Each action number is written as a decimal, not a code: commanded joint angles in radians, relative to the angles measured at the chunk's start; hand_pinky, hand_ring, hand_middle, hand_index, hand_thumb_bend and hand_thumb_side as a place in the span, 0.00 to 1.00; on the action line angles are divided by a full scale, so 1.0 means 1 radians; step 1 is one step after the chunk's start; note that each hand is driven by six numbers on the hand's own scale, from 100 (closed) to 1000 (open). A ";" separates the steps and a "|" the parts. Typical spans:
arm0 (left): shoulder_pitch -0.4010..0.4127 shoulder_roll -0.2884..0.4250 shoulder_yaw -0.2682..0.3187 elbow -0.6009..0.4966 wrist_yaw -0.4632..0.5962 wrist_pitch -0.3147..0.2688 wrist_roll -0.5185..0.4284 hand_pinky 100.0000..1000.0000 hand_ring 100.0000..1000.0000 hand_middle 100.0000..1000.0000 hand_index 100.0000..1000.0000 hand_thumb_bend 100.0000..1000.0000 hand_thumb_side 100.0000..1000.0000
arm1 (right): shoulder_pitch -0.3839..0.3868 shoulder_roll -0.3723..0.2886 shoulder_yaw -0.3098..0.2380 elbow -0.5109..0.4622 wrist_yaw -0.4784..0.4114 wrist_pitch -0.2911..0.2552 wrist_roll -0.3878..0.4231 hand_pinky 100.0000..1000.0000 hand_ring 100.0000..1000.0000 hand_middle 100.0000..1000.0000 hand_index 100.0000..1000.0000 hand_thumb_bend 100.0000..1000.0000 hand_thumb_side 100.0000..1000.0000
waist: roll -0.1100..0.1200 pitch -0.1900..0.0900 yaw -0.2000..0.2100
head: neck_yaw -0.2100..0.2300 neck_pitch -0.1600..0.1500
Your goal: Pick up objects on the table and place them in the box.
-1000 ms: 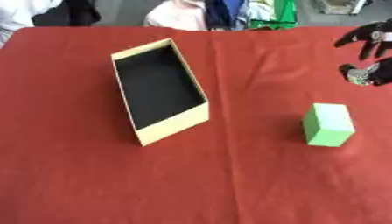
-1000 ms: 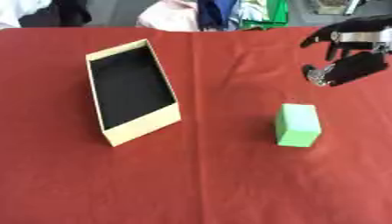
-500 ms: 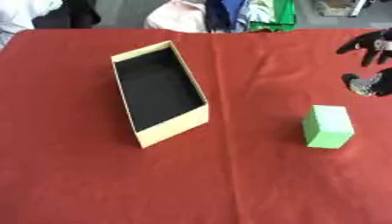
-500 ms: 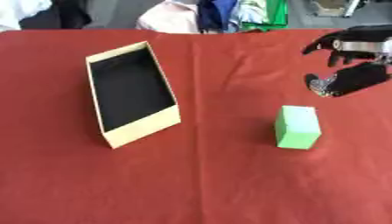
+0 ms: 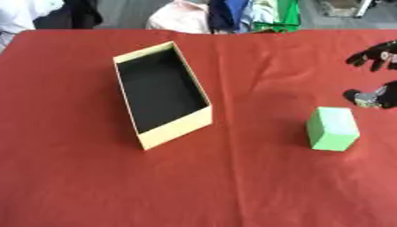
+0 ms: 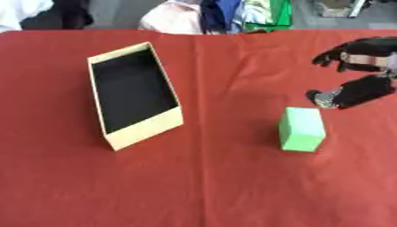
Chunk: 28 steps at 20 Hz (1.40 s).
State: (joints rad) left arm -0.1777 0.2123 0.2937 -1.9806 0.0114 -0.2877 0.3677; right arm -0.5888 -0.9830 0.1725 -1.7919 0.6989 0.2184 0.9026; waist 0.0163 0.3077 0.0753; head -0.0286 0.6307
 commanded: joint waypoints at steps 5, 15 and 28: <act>-0.005 0.022 0.003 -0.019 -0.004 -0.002 -0.003 0.51 0.58 0.55 0.68 0.00 0.30 | 0.006 -0.037 -0.022 -0.017 0.041 -0.004 0.004 0.81 0.84 0.88 1.00 0.17 0.73 | -0.013 -0.029 -0.006 | 0.009 -0.001; -0.004 0.022 0.005 -0.019 -0.006 0.001 -0.004 0.51 0.58 0.55 0.68 0.00 0.30 | 0.042 -0.022 -0.027 -0.027 -0.062 -0.030 0.002 0.79 0.82 0.89 1.00 0.10 0.48 | -0.019 -0.029 -0.011 | 0.017 0.003; 0.000 0.023 0.006 -0.019 -0.009 0.003 -0.005 0.51 0.58 0.55 0.68 0.00 0.30 | 0.075 -0.030 -0.037 -0.072 -0.078 -0.063 -0.001 0.80 0.82 0.90 1.00 0.15 0.37 | -0.019 -0.033 -0.023 | 0.020 0.012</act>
State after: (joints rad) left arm -0.1758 0.2123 0.2940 -1.9806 0.0074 -0.2854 0.3654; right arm -0.5083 -0.9813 0.1482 -1.8429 0.6076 0.1612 0.9017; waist 0.0098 0.3077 0.0544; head -0.0114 0.6330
